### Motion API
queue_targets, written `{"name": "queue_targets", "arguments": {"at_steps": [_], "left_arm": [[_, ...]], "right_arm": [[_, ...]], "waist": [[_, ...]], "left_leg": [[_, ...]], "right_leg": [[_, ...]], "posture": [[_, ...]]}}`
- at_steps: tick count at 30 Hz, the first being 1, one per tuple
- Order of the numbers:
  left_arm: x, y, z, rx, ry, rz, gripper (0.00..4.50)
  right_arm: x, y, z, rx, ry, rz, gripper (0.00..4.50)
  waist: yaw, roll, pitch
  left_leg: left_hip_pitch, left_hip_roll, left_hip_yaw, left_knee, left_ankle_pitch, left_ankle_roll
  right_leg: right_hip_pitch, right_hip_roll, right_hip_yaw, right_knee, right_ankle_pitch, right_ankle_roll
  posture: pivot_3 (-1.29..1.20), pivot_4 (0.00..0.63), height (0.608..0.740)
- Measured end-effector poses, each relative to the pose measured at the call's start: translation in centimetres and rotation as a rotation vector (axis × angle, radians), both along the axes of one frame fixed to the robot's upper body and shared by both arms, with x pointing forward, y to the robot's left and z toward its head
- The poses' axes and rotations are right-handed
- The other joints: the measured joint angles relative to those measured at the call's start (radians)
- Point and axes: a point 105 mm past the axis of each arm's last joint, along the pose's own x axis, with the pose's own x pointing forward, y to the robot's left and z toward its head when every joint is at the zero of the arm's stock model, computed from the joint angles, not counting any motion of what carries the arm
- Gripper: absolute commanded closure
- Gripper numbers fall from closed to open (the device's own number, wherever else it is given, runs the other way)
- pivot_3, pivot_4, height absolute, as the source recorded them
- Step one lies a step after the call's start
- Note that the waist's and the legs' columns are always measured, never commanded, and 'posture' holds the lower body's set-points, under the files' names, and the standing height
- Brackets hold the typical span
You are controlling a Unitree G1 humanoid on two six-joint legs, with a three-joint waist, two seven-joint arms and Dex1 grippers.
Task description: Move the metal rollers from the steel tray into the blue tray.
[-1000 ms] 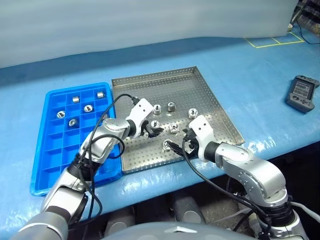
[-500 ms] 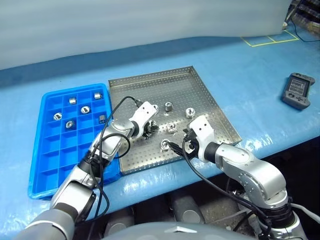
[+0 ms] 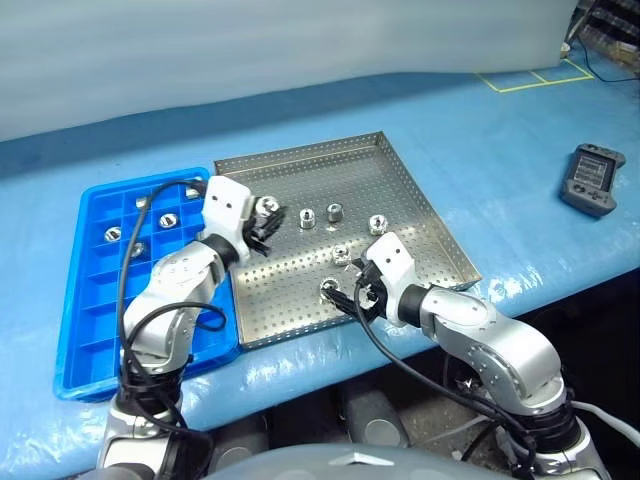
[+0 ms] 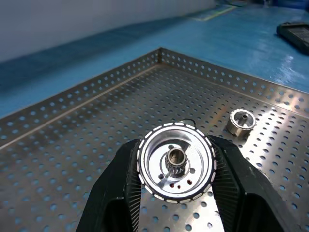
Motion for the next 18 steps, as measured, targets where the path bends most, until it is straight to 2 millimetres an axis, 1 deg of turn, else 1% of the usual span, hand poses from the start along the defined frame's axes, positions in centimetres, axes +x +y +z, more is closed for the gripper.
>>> {"name": "queue_targets", "arguments": {"at_steps": [2, 4, 7, 9, 12, 15, 18], "left_arm": [[-0.1, 2.1, -0.5, 0.003, 0.006, 0.119, 2.80], [-0.3, 4.8, -0.8, -0.011, 0.007, 0.263, 2.80], [-0.9, 8.7, -1.2, 0.028, 0.004, 0.459, 2.80], [-1.4, 10.4, -1.6, 0.072, 0.010, 0.549, 2.80], [-2.2, 12.5, -2.1, 0.104, 0.023, 0.668, 2.80], [-2.9, 13.8, -2.6, 0.124, 0.040, 0.751, 2.80], [-3.7, 14.8, -3.5, 0.152, 0.079, 0.823, 2.80]], "right_arm": [[0.1, 0.3, 0.2, 0.003, -0.008, 0.015, 0.00], [0.3, 0.6, 0.4, 0.006, -0.011, 0.032, 0.00], [0.7, 0.8, 0.6, 0.011, -0.017, 0.038, 0.00], [0.7, 1.0, 0.4, 0.008, -0.006, 0.046, 0.00], [0.6, 1.6, 0.4, 0.012, -0.003, 0.072, 0.00], [0.6, 1.6, 0.5, 0.013, -0.008, 0.073, 0.00], [0.6, 1.6, 0.5, 0.014, -0.007, 0.072, 0.00]], "waist": [[0.003, 0.000, 0.000], [0.009, 0.000, 0.000], [0.029, 0.000, 0.000], [0.045, 0.000, 0.000], [0.063, 0.000, 0.000], [0.077, 0.000, 0.000], [0.081, 0.000, 0.000]], "left_leg": [[0.000, 0.000, 0.000, 0.000, 0.000, 0.000], [0.000, 0.000, 0.000, 0.000, 0.000, 0.000], [0.000, 0.000, 0.000, 0.000, 0.000, 0.000], [0.000, 0.000, 0.000, -0.001, 0.000, 0.000], [0.000, 0.000, -0.001, 0.000, 0.000, 0.000], [0.000, 0.000, -0.001, 0.000, 0.000, 0.000], [0.000, 0.000, -0.001, 0.000, 0.000, 0.000]], "right_leg": [[0.000, 0.000, 0.000, 0.000, 0.000, 0.000], [0.000, 0.000, 0.000, 0.000, 0.000, 0.000], [0.000, 0.000, 0.000, 0.000, 0.000, 0.000], [0.000, 0.000, 0.000, 0.000, 0.000, 0.000], [0.000, 0.000, 0.000, -0.001, 0.000, 0.000], [0.000, 0.000, -0.001, -0.001, 0.000, 0.000], [0.000, 0.000, -0.001, -0.001, 0.000, 0.000]], "posture": [[-0.14, 0.150, 0.740], [-0.13, 0.150, 0.740], [-0.11, 0.150, 0.740], [-0.11, 0.150, 0.740], [-0.11, 0.150, 0.740], [-0.11, 0.150, 0.740], [-0.12, 0.150, 0.740]]}}
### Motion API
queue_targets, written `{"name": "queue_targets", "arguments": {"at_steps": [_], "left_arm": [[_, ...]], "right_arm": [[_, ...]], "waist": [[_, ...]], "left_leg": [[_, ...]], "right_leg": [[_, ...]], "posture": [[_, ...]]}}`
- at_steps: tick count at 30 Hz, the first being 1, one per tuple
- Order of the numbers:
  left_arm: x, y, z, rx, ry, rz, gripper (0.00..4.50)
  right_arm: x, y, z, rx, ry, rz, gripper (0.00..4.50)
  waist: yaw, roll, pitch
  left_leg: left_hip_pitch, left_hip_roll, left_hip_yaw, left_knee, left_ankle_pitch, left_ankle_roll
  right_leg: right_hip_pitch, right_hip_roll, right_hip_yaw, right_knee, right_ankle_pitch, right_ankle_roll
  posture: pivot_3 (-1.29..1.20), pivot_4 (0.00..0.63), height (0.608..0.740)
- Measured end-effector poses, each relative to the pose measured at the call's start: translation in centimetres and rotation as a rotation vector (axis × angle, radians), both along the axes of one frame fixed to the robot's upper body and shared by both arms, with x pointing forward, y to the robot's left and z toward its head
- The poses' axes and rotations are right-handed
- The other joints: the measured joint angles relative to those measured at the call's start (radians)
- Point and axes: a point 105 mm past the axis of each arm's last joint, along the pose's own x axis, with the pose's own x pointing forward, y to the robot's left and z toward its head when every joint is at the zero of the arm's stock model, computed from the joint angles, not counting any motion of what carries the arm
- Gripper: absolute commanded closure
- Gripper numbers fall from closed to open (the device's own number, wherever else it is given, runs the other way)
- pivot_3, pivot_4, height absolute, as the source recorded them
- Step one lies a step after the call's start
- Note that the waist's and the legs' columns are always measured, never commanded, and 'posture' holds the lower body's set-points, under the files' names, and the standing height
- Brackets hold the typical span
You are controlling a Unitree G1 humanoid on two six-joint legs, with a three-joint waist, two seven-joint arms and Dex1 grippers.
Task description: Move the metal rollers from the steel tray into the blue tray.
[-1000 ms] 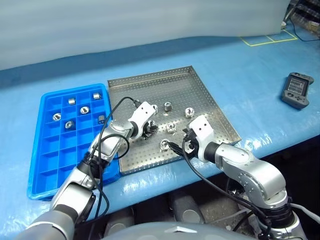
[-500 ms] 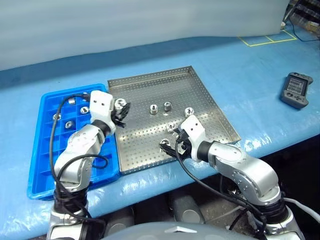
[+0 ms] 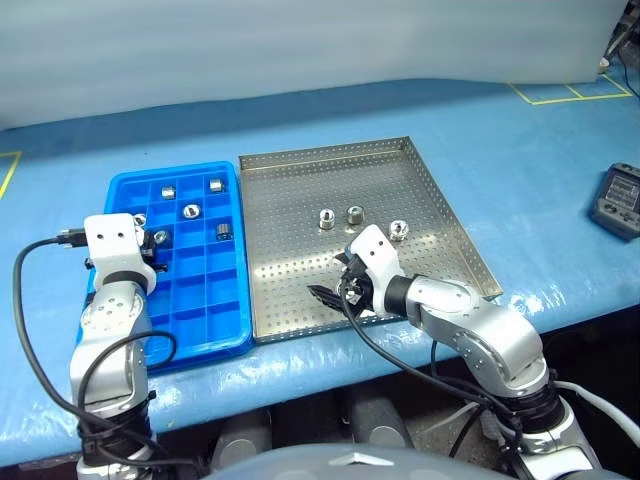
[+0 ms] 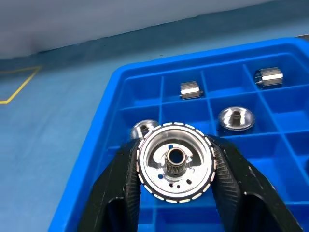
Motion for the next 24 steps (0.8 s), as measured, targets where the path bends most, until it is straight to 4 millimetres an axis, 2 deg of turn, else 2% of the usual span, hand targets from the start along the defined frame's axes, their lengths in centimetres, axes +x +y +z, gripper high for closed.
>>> {"name": "queue_targets", "arguments": {"at_steps": [7, 11, 13, 16, 19, 20, 24], "left_arm": [[-1.6, 1.8, -2.0, -0.017, 0.092, 0.183, 2.80], [-2.4, 1.9, -3.0, -0.030, 0.146, 0.225, 2.80], [-2.5, 1.9, -3.1, -0.036, 0.151, 0.241, 2.06], [-2.4, 1.5, -2.8, -0.055, 0.131, 0.233, 1.23], [-1.8, 1.0, -2.5, -0.073, 0.100, 0.192, 0.22], [-1.2, 0.5, -1.9, -0.070, 0.064, 0.148, 0.01], [1.4, -3.0, 1.4, -0.055, -0.093, -0.119, 0.01]], "right_arm": [[-0.1, -0.3, -0.5, -0.002, 0.016, -0.024, 0.00], [-0.1, -0.4, -0.5, 0.003, 0.021, -0.036, 0.00], [-0.1, -0.3, -0.6, 0.006, 0.022, -0.039, 0.00], [-0.1, -0.3, -0.6, 0.008, 0.022, -0.042, 0.00], [-0.1, -0.3, -0.6, 0.007, 0.020, -0.046, 0.00], [-0.1, -0.3, -0.6, 0.007, 0.020, -0.046, 0.00], [-0.1, -0.4, -0.6, 0.005, 0.019, -0.048, 0.00]], "waist": [[0.000, 0.000, 0.000], [-0.005, 0.000, 0.000], [-0.009, 0.000, 0.000], [-0.009, 0.001, -0.001], [-0.010, 0.000, 0.000], [-0.009, 0.000, 0.000], [-0.005, 0.000, 0.000]], "left_leg": [[0.000, 0.000, 0.000, 0.000, 0.000, 0.000], [0.001, 0.000, 0.000, 0.000, 0.000, 0.000], [0.001, 0.000, 0.001, 0.000, 0.000, 0.000], [0.002, 0.000, 0.001, 0.000, 0.000, 0.000], [0.002, 0.000, 0.001, 0.000, 0.000, -0.001], [0.002, 0.000, 0.001, 0.000, 0.000, -0.001], [0.001, 0.000, 0.001, 0.000, 0.000, -0.001]], "right_leg": [[0.000, 0.000, 0.000, 0.000, 0.000, 0.000], [0.001, 0.000, 0.000, 0.000, 0.000, 0.000], [0.001, 0.000, 0.000, 0.000, 0.000, 0.000], [0.002, 0.000, 0.000, 0.001, -0.001, -0.002], [0.001, 0.000, 0.000, 0.001, -0.001, -0.002], [0.001, 0.000, 0.000, 0.001, -0.001, -0.002], [0.001, 0.000, 0.000, 0.000, -0.001, -0.002]], "posture": [[-0.14, 0.150, 0.740], [-0.13, 0.150, 0.740], [-0.13, 0.150, 0.740], [-0.13, 0.150, 0.740], [-0.13, 0.150, 0.740], [-0.13, 0.150, 0.740], [-0.14, 0.150, 0.740]]}}
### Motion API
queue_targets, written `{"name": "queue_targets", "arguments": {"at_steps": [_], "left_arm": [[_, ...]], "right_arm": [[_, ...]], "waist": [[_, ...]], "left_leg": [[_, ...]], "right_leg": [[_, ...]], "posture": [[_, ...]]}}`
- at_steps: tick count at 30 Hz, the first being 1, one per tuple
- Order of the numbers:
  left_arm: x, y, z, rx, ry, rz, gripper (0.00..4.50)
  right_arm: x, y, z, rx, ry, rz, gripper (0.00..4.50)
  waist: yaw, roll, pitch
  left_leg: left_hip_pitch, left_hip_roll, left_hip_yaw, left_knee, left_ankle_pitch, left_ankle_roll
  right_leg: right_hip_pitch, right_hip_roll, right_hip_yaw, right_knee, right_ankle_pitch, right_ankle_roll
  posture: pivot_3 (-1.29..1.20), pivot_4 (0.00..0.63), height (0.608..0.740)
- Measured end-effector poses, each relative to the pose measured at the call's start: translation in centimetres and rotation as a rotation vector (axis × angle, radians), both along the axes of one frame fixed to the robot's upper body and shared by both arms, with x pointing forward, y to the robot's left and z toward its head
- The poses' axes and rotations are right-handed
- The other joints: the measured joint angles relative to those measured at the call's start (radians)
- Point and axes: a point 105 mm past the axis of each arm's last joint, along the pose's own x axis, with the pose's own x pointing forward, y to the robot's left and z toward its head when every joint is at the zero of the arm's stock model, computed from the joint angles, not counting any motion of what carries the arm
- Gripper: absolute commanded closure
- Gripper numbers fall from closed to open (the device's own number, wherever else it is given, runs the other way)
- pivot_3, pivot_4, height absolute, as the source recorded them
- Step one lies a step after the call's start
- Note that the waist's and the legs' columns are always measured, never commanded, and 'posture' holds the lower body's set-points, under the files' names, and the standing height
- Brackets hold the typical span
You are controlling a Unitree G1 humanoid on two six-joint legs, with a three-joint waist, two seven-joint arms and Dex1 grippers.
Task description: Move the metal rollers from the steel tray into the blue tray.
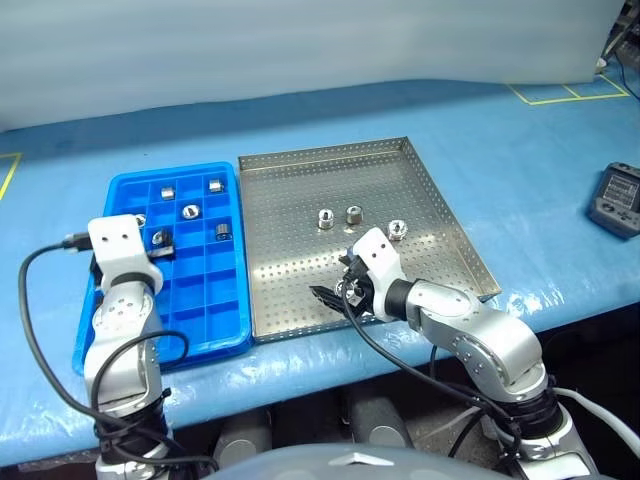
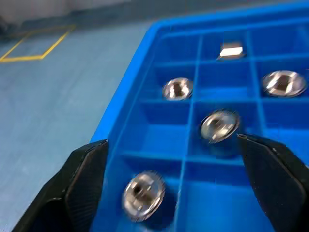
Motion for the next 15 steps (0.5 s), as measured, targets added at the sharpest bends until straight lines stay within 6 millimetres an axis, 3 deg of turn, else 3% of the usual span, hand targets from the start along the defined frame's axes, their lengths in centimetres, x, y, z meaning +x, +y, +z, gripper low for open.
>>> {"name": "queue_targets", "arguments": {"at_steps": [3, 7, 12, 15], "left_arm": [[1.1, -4.4, 1.0, 0.017, -0.033, -0.294, 0.01], [1.2, -9.7, 1.3, 0.037, -0.009, -0.652, 0.01], [0.0, -14.6, 0.3, 0.016, 0.067, -0.988, 0.01], [-0.8, -16.1, -0.8, 0.035, 0.133, -1.118, 0.01]], "right_arm": [[0.2, -0.9, 0.0, -0.019, -0.007, -0.023, 0.00], [0.4, -3.1, -0.3, -0.058, -0.008, -0.093, 0.00], [0.2, -5.8, -0.6, -0.098, -0.008, -0.191, 0.00], [-0.1, -6.9, -0.9, -0.117, 0.003, -0.240, 0.00]], "waist": [[-0.001, 0.000, 0.000], [-0.009, 0.000, 0.000], [-0.037, 0.000, 0.000], [-0.059, 0.000, 0.000]], "left_leg": [[-0.001, 0.000, 0.000, 0.000, 0.000, 0.001], [-0.002, 0.000, 0.000, -0.001, -0.001, 0.001], [-0.002, 0.000, 0.001, 0.000, -0.001, 0.002], [-0.001, 0.000, 0.002, 0.000, -0.001, 0.002]], "right_leg": [[-0.001, 0.000, 0.000, -0.001, 0.000, 0.000], [-0.002, 0.000, 0.000, -0.001, 0.000, 0.000], [-0.002, 0.000, 0.000, -0.001, -0.001, -0.001], [-0.002, 0.000, 0.001, 0.000, -0.001, -0.001]], "posture": [[-0.17, 0.150, 0.740], [-0.21, 0.150, 0.740], [-0.26, 0.150, 0.740], [-0.28, 0.150, 0.740]]}}
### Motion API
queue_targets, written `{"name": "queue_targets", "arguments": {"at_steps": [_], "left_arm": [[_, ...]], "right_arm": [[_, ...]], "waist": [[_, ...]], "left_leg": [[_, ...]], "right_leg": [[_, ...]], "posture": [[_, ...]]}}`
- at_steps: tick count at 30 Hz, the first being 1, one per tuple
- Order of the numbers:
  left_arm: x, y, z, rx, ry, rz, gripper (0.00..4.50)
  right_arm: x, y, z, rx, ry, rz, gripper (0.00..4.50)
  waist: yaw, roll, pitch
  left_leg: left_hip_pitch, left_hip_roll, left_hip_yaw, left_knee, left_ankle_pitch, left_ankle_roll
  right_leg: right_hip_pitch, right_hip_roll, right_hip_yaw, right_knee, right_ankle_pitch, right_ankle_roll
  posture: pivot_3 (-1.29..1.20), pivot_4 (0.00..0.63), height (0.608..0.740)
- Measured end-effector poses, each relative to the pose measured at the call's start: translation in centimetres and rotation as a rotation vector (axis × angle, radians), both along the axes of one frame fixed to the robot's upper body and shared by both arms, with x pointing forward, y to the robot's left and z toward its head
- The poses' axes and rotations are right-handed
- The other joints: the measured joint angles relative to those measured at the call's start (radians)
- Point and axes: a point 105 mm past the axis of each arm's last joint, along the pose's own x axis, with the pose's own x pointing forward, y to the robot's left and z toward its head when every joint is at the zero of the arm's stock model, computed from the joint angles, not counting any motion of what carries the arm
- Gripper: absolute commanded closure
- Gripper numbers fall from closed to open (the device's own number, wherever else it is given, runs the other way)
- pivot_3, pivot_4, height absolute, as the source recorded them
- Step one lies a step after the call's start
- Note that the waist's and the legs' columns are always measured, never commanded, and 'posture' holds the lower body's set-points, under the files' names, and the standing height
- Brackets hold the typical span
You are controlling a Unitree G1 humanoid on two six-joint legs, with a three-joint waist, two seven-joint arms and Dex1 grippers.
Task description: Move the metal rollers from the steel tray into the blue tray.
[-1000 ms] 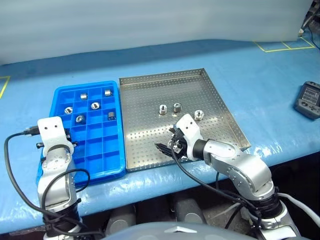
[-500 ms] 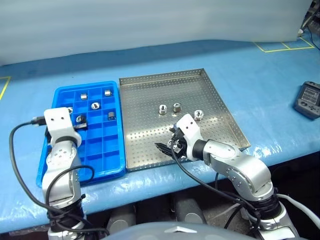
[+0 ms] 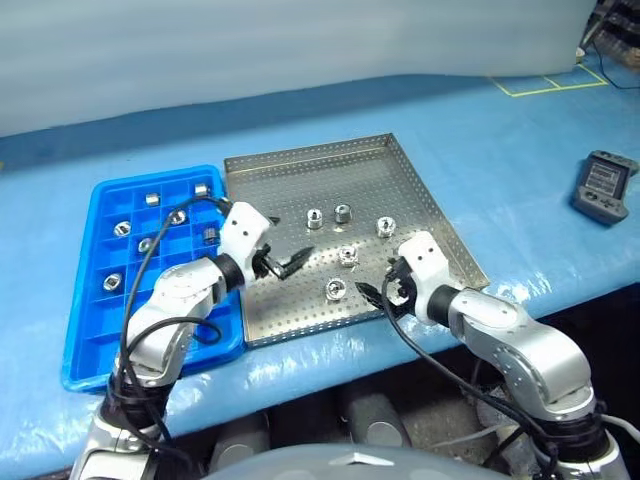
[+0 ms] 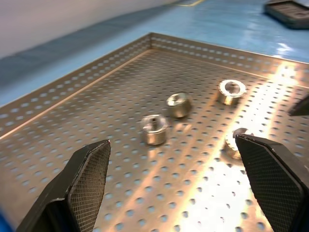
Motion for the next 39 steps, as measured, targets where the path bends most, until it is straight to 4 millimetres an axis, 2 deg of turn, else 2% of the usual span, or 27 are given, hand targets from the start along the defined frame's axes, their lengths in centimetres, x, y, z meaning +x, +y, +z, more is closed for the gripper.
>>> {"name": "queue_targets", "arguments": {"at_steps": [5, 9, 15, 22, 25, 29, 31, 36, 39], "left_arm": [[-1.5, -0.9, -2.1, 0.129, 0.066, -0.189, 0.01], [-1.9, -1.1, -3.8, 0.259, 0.091, -0.285, 0.01], [-1.1, -1.8, -5.2, 0.356, 0.064, -0.324, 0.01], [-0.8, -3.1, -5.9, 0.370, 0.050, -0.340, 0.01], [-0.7, -3.4, -6.3, 0.384, 0.058, -0.345, 0.90], [-1.0, -3.9, -6.4, 0.379, 0.064, -0.367, 2.29], [-1.0, -3.8, -6.4, 0.380, 0.062, -0.368, 2.78], [-1.1, -3.6, -6.4, 0.365, 0.069, -0.355, 2.78], [-0.7, -3.1, -6.2, 0.302, 0.075, -0.274, 2.78]], "right_arm": [[-0.4, -0.1, 0.0, -0.002, -0.003, -0.010, 0.00], [-0.5, 0.0, 0.0, 0.005, -0.006, -0.018, 0.00], [-0.4, 0.3, 0.2, 0.010, -0.013, -0.011, 0.00], [-0.4, 0.7, 0.1, 0.017, -0.011, 0.003, 0.00], [-0.5, 1.0, 0.1, 0.020, -0.008, 0.009, 0.00], [-0.5, 1.1, 0.0, 0.022, -0.006, 0.014, 0.00], [-0.5, 1.2, 0.0, 0.021, -0.005, 0.015, 0.00], [-0.5, 1.4, 0.1, 0.024, -0.009, 0.023, 0.00], [-0.3, 1.9, 0.3, 0.029, -0.016, 0.039, 0.00]], "waist": [[-0.039, 0.000, 0.000], [-0.056, 0.000, 0.000], [-0.064, 0.000, 0.000], [-0.065, 0.000, 0.000], [-0.067, 0.000, 0.000], [-0.067, 0.000, 0.000], [-0.066, 0.000, 0.000], [-0.067, 0.000, 0.000], [-0.065, 0.000, 0.000]], "left_leg": [[0.001, 0.000, 0.001, 0.000, 0.000, 0.000], [0.001, 0.000, 0.002, 0.000, 0.000, 0.000], [0.001, 0.000, 0.002, -0.001, 0.000, 0.001], [0.001, 0.000, 0.003, -0.001, -0.001, 0.001], [0.001, 0.000, 0.003, -0.001, -0.001, 0.001], [0.001, 0.000, 0.004, -0.001, -0.001, 0.001], [0.001, 0.000, 0.004, -0.001, -0.001, 0.001], [0.002, 0.000, 0.004, -0.001, -0.001, 0.002], [0.002, 0.000, 0.005, -0.001, -0.001, 0.002]], "right_leg": [[0.000, 0.000, 0.002, 0.001, 0.000, 0.000], [0.000, 0.000, 0.003, 0.000, 0.000, 0.000], [0.000, 0.000, 0.003, 0.000, 0.000, 0.000], [0.000, 0.000, 0.004, 0.000, 0.000, 0.001], [0.000, 0.000, 0.005, 0.000, 0.000, 0.001], [0.000, 0.000, 0.005, 0.000, 0.000, 0.001], [0.000, 0.000, 0.006, 0.000, 0.000, 0.001], [0.000, 0.000, 0.006, 0.000, 0.000, 0.002], [0.000, 0.001, 0.007, 0.000, 0.001, 0.002]], "posture": [[-0.29, 0.150, 0.740], [-0.29, 0.150, 0.740], [-0.28, 0.150, 0.740], [-0.28, 0.150, 0.740], [-0.28, 0.150, 0.740], [-0.27, 0.150, 0.740], [-0.27, 0.150, 0.740], [-0.26, 0.150, 0.740], [-0.25, 0.150, 0.740]]}}
